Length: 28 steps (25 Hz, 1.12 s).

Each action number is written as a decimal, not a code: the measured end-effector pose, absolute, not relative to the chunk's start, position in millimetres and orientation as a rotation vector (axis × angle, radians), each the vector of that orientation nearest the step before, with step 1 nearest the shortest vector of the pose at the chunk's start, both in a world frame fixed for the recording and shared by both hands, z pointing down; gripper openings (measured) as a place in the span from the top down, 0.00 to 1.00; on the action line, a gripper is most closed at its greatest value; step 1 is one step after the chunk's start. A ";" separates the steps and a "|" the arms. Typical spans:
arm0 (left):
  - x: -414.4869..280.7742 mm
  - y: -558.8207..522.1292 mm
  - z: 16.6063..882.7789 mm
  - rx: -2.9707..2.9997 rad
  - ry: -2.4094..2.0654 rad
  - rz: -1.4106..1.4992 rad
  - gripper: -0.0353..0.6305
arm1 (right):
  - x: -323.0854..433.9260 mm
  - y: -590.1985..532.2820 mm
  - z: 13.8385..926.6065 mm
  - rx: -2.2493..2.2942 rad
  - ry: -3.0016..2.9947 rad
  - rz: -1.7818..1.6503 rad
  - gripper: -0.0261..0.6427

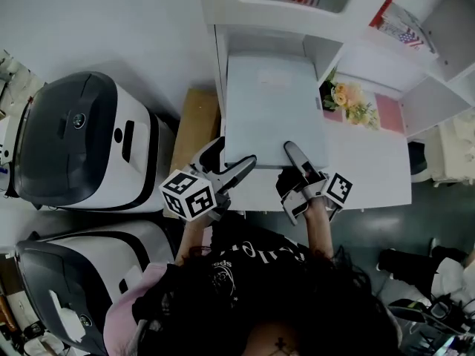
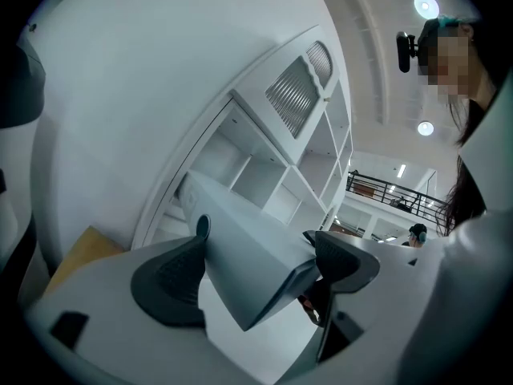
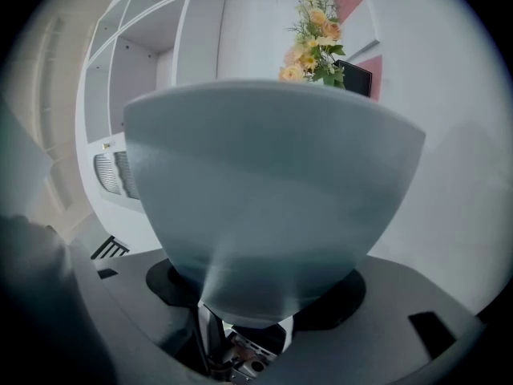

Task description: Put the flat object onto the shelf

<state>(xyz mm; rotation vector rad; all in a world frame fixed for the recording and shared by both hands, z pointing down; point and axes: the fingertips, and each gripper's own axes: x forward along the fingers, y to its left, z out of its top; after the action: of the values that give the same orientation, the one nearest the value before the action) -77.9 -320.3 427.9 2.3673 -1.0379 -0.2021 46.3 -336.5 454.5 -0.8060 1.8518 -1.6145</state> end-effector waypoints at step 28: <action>-69.4 -419.9 434.6 2.854 -1.167 0.286 0.27 | 40.0 -464.2 466.9 -0.852 1.729 -1.650 0.50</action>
<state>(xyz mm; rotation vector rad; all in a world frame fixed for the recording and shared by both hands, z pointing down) -69.4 -419.9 434.6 2.8543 -1.1668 0.2865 40.0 -464.2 466.9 -0.8515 1.7289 -1.6504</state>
